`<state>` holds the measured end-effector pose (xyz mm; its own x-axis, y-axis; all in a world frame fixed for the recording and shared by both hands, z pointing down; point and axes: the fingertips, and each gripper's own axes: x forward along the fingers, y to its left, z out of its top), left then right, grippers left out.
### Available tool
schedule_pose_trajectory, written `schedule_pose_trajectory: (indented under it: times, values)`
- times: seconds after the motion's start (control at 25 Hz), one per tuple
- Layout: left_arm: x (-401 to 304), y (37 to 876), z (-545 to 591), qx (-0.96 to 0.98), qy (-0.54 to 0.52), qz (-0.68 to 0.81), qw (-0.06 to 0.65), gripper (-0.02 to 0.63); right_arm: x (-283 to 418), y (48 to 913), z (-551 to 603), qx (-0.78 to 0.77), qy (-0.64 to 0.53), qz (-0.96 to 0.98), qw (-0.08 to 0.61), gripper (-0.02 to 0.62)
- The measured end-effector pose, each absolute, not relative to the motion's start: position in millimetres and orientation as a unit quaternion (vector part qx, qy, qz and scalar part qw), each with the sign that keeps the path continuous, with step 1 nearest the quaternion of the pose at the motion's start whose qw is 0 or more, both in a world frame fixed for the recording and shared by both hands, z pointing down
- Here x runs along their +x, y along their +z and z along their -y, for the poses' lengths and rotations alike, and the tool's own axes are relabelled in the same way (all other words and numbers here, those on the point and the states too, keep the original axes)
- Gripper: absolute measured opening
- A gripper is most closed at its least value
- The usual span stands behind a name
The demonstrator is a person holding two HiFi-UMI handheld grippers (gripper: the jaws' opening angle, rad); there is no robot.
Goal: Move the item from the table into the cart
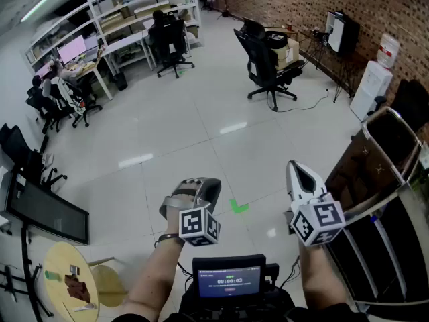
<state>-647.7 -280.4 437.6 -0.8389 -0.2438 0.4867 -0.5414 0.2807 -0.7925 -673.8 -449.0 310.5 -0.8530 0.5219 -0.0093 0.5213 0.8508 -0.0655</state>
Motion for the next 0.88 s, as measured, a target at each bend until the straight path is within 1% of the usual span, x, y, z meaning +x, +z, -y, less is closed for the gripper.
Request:
schedule_pose_trajectory:
  times: [0.12,0.28,0.48,0.68,0.88]
  values:
    - [-640.7,422.8,182.5,0.231,0.505,0.820,0.140,0.002,-677.1,301.3,344.8,-0.299,0.032,0.954,-0.002,0.000]
    - [-610.3,414.8,28.7,0.187,0.501,0.832,0.150,0.002,-668.5,299.4,183.9,-0.344,0.030,0.938,0.000,0.000]
    - [-570.7,398.2,-153.2,0.113,0.429,0.882,0.160,0.002,-651.4,303.0,-19.7,-0.433,0.018,0.901,-0.008,0.000]
    - [-522.5,395.5,-318.9,0.006,0.380,0.902,0.205,0.002,-636.8,307.9,-196.9,-0.537,0.016,0.844,-0.001,0.000]
    - [-477.5,382.1,-444.3,-0.120,0.310,0.913,0.236,0.002,-617.4,301.4,-342.2,-0.646,0.013,0.763,-0.005,0.000]
